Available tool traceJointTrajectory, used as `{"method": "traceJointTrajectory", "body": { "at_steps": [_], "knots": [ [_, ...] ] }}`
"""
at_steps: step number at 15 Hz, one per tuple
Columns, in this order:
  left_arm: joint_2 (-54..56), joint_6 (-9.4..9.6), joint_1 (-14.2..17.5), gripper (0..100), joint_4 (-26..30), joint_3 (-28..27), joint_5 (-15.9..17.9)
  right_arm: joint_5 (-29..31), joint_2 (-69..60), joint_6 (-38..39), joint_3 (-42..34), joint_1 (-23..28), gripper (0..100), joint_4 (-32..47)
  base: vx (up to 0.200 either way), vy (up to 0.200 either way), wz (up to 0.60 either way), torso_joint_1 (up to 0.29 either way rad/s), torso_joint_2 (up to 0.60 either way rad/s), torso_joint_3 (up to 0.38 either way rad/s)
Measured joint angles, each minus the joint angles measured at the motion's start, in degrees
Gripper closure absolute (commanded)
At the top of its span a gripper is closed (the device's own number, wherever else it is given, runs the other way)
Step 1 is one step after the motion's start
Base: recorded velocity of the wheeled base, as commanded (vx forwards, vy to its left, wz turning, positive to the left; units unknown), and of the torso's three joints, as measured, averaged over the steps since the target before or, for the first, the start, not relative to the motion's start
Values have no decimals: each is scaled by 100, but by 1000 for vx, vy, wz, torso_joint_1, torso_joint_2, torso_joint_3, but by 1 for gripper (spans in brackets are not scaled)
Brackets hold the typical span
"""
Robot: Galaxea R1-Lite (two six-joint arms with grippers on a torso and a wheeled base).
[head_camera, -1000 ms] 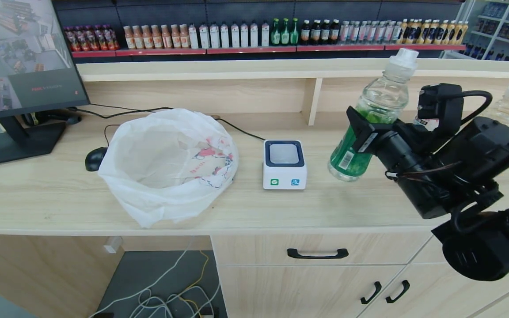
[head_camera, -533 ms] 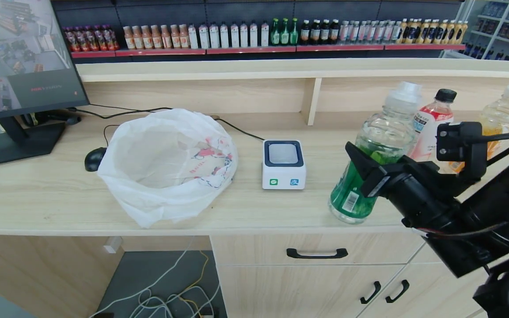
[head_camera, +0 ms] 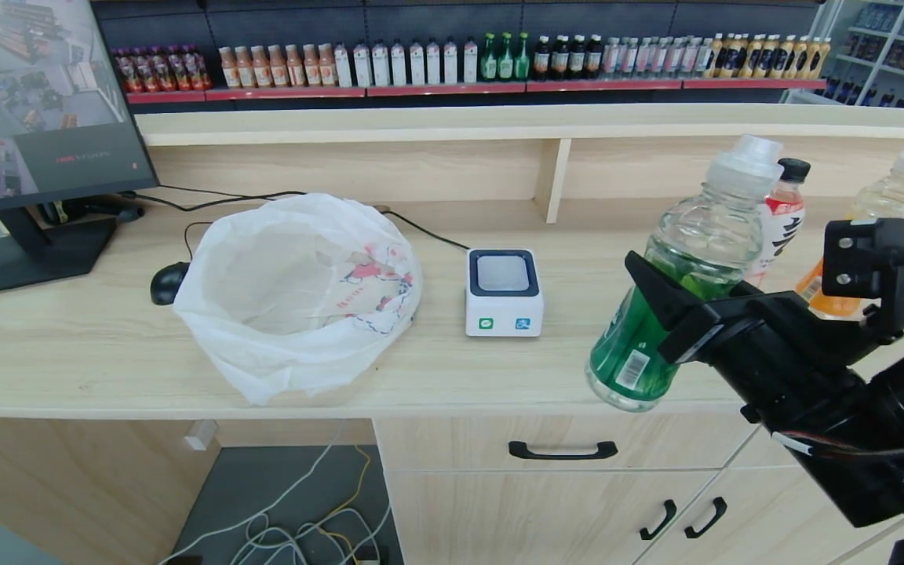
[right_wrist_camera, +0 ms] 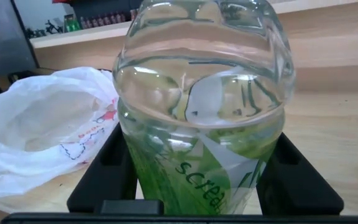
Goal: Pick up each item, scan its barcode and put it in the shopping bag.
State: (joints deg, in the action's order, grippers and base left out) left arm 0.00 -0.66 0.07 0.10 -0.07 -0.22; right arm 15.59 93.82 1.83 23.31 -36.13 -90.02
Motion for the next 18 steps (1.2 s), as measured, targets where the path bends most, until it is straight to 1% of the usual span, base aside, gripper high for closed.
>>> {"method": "traceJointTrajectory", "body": {
  "at_steps": [2, 3, 5, 7, 8, 9, 11, 12, 14, 16, 17, 18],
  "knots": [
    [0, -2, -2, 0, 0, 0, -2, 228, -93, 162, -46, -380, 100, 13, 0, 0, 0, 0, 0, 0],
    [0, -2, -2, 0, 0, 0, 0, 494, -146, 252, -40, -717, 100, 7, 0, 0, 0, 0, 0, 0],
    [0, 0, 0, 0, 0, 0, 0, 835, -247, 407, 94, -1474, 100, 7, 0, 0, 0, 0, 0, 0],
    [0, 0, 0, 0, 0, 0, 0, 986, -322, 547, 395, -2044, 100, 43, 0, 0, 0, 0, 0, 0],
    [0, -2, 0, 0, -2, 0, 0, 1008, -346, 600, 540, -2221, 100, 108, 0, 0, 0, 0, 0, 0],
    [0, 0, 0, 0, 0, 0, 0, 1011, -366, 692, 719, -2356, 100, 245, 0, 0, 0, 0, 0, 0],
    [0, -2, 0, 0, -2, 0, 0, 1087, -444, 870, 1078, -2461, 100, 653, 0, 0, 0, 0, 0, 0],
    [0, 0, 0, 0, 0, 0, 0, 1224, -505, 1053, 1318, -2489, 100, 1025, 0, 0, 0, 0, 0, 0],
    [0, -2, 0, 0, 0, 0, 0, 1642, -711, 1623, 1764, -2597, 100, 1952, 0, 0, 0, 0, 0, 0],
    [0, 0, 0, 0, 0, 0, 0, 1955, -991, 2088, 1980, -2820, 100, 2578, 0, 0, 0, 0, 0, 0],
    [0, -2, 0, 0, 0, 0, 0, 2255, -1126, 2376, 2092, -2985, 100, 2825, 0, 0, 0, 0, 0, 0],
    [0, -2, -2, 0, 0, 0, -2, 2404, -1231, 2578, 2178, -3110, 100, 2879, 0, 0, 0, 0, 0, 0]
  ]
}}
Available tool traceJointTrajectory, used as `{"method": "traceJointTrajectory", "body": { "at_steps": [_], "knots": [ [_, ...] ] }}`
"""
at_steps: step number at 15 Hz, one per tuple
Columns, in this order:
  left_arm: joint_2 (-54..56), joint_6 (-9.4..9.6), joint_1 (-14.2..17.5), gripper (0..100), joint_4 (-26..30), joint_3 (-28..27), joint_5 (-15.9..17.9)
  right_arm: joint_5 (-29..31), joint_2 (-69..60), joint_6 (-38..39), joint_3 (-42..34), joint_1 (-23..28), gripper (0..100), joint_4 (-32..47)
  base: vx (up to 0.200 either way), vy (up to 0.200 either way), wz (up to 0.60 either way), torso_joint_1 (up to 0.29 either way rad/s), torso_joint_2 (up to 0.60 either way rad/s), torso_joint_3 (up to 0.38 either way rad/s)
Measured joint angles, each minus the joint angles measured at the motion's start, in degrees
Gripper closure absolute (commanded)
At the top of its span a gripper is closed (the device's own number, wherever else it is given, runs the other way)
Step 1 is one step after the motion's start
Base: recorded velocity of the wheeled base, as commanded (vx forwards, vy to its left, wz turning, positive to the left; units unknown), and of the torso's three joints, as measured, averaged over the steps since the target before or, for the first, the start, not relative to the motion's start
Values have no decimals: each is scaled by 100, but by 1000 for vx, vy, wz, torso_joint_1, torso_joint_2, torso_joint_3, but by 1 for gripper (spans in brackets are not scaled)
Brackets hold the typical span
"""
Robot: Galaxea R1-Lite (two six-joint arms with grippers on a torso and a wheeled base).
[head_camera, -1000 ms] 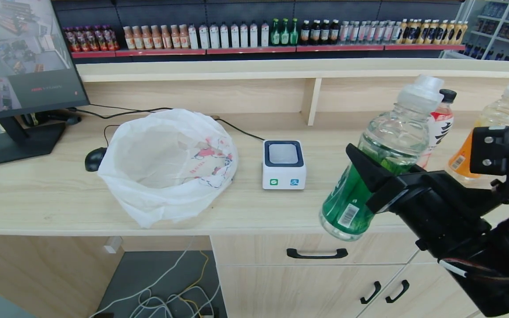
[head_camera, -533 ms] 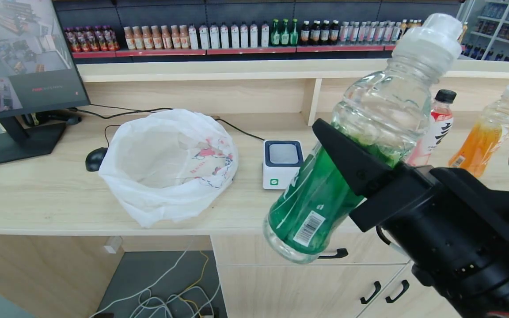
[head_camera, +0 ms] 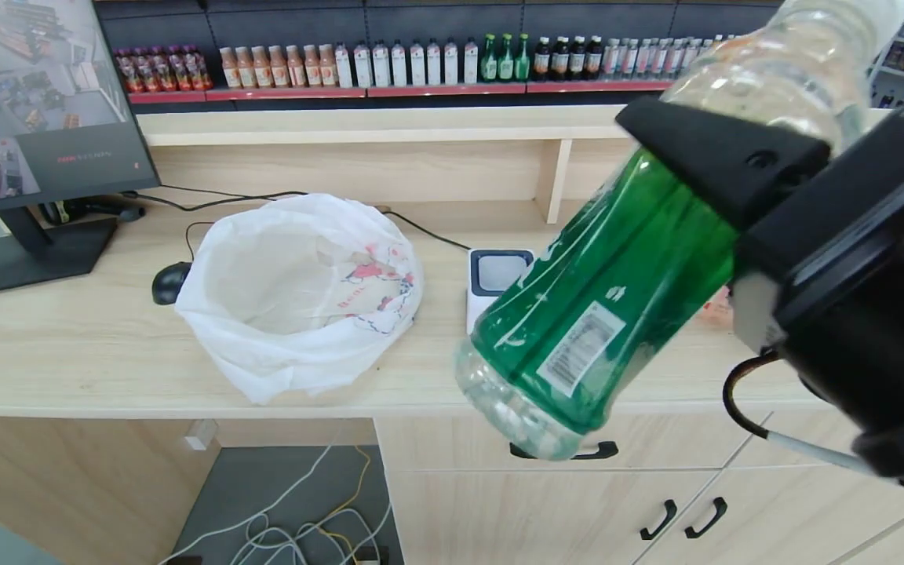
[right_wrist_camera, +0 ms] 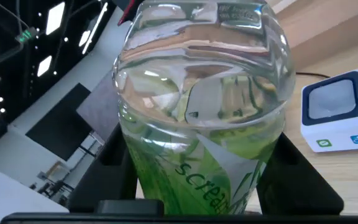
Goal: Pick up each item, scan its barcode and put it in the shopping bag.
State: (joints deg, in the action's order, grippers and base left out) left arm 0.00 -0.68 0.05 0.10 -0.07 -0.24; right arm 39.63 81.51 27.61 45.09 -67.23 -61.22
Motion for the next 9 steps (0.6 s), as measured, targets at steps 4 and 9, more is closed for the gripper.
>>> {"method": "traceJointTrajectory", "body": {
  "at_steps": [4, 9],
  "knots": [
    [0, 2, 0, 0, 0, 0, 4, 74, -201, 71, -59, -138, 100, 112, 0, 0, 0, 0, 0, 0],
    [0, 0, 2, 0, -2, 0, 0, 40, -229, 77, -530, -63, 100, 73, 0, 0, 0, 0, 0, 0]
  ]
}}
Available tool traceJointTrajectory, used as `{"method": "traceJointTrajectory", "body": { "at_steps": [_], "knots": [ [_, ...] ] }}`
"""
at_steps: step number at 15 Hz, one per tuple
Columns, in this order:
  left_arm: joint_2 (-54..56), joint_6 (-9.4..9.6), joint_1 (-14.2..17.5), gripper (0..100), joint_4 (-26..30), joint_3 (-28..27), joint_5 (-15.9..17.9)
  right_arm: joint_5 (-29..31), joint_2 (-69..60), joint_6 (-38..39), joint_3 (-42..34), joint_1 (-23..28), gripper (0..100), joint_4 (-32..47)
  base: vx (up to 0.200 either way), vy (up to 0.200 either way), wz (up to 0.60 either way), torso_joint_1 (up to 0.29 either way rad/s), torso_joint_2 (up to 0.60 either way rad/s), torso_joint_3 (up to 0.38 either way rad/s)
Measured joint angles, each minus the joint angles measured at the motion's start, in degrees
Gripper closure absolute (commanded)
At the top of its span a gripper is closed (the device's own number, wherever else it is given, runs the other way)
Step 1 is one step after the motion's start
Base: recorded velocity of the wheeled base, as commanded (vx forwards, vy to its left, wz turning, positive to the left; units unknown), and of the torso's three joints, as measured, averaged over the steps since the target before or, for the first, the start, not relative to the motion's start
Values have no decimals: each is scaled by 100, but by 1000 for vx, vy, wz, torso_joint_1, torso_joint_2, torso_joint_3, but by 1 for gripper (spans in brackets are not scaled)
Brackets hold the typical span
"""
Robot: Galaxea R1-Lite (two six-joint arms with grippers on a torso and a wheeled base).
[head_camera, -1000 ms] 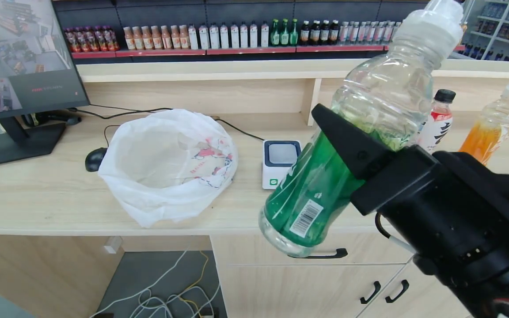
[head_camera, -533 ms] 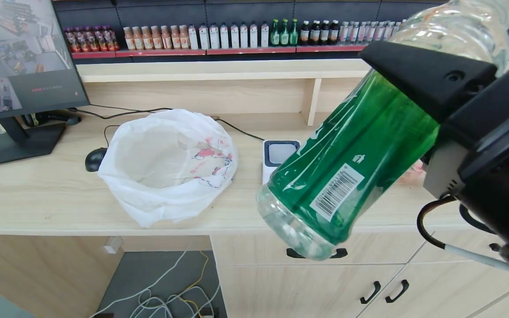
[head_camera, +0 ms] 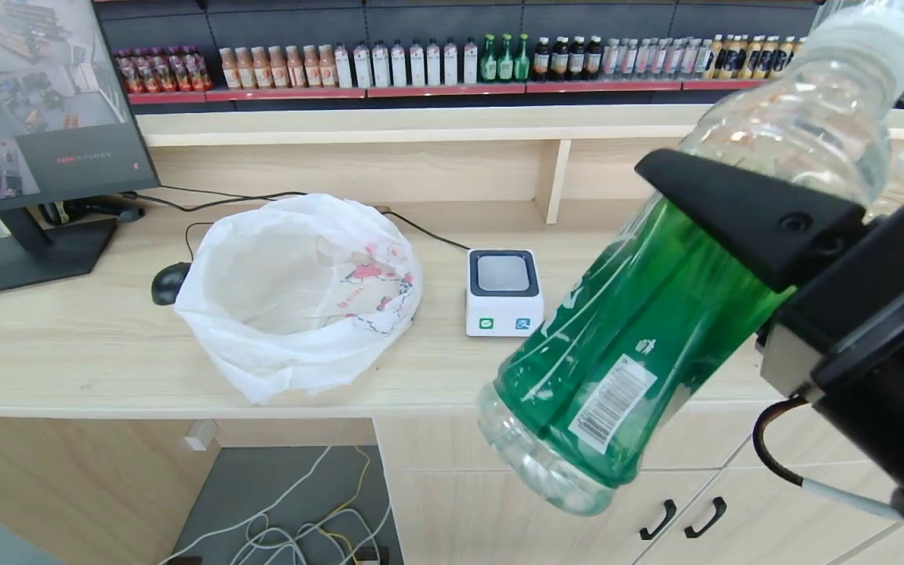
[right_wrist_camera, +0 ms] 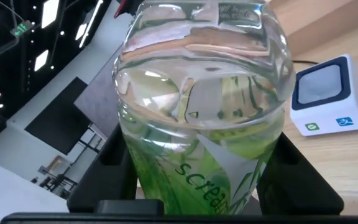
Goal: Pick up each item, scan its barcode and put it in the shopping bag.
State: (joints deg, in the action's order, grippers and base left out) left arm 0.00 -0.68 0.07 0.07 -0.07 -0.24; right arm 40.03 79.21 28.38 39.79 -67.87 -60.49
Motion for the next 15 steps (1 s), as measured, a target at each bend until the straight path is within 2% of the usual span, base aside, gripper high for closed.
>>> {"method": "traceJointTrajectory", "body": {
  "at_steps": [15],
  "knots": [
    [0, 2, 0, 0, 0, 0, 2, -32, 553, -137, 95, 179, 100, -90, 0, 0, 0, 0, 0, 0]
  ]
}}
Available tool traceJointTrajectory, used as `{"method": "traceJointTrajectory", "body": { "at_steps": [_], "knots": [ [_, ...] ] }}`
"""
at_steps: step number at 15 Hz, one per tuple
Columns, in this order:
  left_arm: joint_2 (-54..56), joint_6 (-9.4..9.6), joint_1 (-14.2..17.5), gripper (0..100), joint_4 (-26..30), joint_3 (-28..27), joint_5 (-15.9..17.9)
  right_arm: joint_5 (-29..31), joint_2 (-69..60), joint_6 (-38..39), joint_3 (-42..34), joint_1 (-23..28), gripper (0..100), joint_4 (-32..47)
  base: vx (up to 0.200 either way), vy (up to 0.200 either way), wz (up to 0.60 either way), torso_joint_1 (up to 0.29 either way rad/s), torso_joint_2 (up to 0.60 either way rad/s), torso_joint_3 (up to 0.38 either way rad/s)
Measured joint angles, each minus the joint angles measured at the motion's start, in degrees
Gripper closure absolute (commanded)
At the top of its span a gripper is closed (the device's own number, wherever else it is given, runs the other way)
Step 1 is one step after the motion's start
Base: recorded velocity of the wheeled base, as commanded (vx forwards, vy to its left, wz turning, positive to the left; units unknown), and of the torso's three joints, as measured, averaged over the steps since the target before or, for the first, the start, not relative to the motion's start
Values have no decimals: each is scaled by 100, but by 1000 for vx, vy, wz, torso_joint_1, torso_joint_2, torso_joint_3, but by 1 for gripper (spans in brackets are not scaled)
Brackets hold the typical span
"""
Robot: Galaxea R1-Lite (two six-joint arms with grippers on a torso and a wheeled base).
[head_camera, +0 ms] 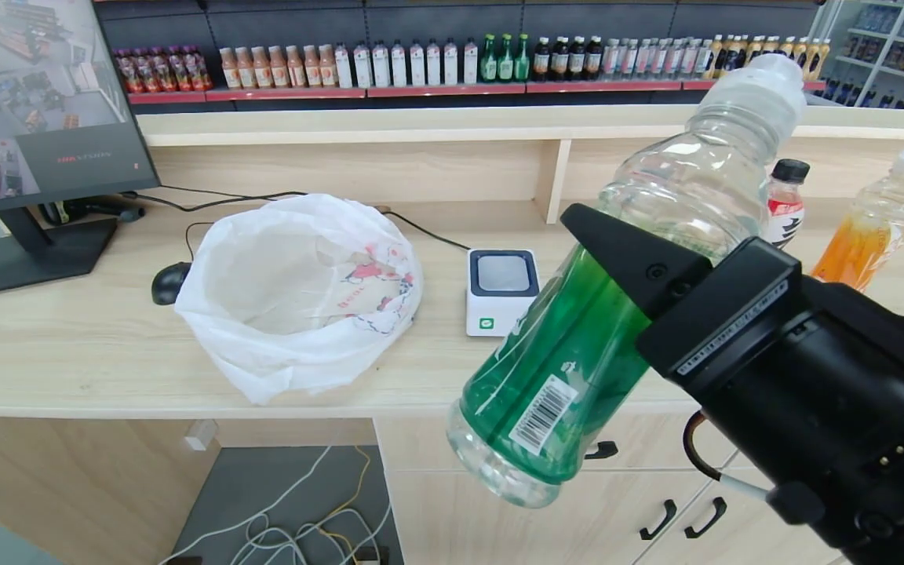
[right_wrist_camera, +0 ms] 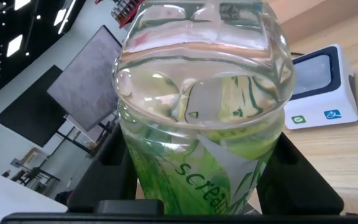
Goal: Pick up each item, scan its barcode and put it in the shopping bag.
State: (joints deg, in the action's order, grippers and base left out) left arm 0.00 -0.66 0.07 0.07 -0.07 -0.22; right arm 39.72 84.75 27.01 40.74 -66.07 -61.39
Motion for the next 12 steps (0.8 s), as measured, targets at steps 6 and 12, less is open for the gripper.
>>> {"method": "traceJointTrajectory", "body": {
  "at_steps": [6, 12],
  "knots": [
    [0, -2, 0, 0, 0, 0, 0, -20, 0, -786, -74, 238, 100, 9, 0, 0, 0, 0, 0, 0],
    [0, -2, -2, 0, 2, 0, 1, -2070, -52, -2931, -161, 1357, 100, -386, 0, 0, 0, 0, 0, 0]
  ]
}}
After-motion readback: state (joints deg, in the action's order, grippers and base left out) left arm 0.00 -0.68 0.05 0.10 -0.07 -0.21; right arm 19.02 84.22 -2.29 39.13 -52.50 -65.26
